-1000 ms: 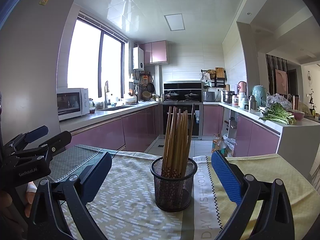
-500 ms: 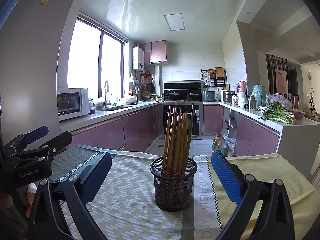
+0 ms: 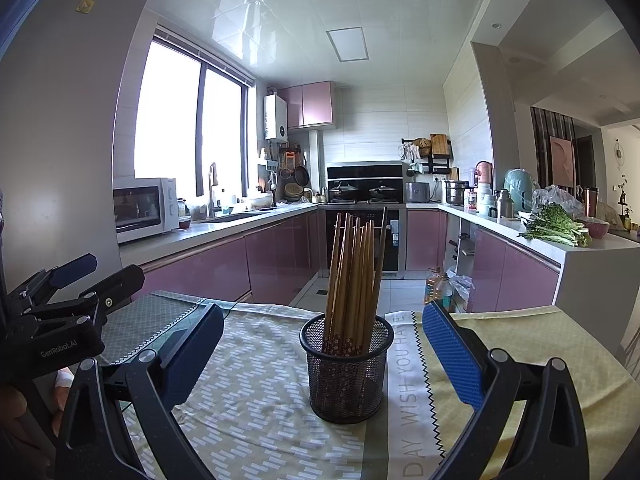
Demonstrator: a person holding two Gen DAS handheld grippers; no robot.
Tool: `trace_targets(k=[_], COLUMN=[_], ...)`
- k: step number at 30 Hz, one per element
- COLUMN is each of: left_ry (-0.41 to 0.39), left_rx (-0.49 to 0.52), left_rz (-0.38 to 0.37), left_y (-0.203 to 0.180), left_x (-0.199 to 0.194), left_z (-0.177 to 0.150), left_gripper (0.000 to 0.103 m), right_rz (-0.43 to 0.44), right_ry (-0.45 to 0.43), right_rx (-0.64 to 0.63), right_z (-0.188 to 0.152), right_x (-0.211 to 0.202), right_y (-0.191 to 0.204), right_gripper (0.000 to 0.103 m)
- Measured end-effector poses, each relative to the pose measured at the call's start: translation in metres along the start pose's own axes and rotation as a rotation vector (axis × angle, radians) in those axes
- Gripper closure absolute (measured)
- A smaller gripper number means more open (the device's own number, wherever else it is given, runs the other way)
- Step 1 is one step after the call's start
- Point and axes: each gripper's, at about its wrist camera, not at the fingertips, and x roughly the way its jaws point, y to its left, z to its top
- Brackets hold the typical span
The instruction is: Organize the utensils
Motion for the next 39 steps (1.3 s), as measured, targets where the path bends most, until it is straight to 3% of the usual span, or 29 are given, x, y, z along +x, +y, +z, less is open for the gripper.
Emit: trace_targets(k=[39], left_ry=[0.003], left_rx=[-0.001], left_rz=[-0.003], left_y=[-0.002], left_x=[0.0009], left_z=[-0.0006], left_gripper=[0.006], right_rz=[0.004], right_ry=[-0.007], right_rx=[0.011], right_z=[-0.0002], right_x=[0.0003], right_y=[0.0018], right_gripper=[0.007])
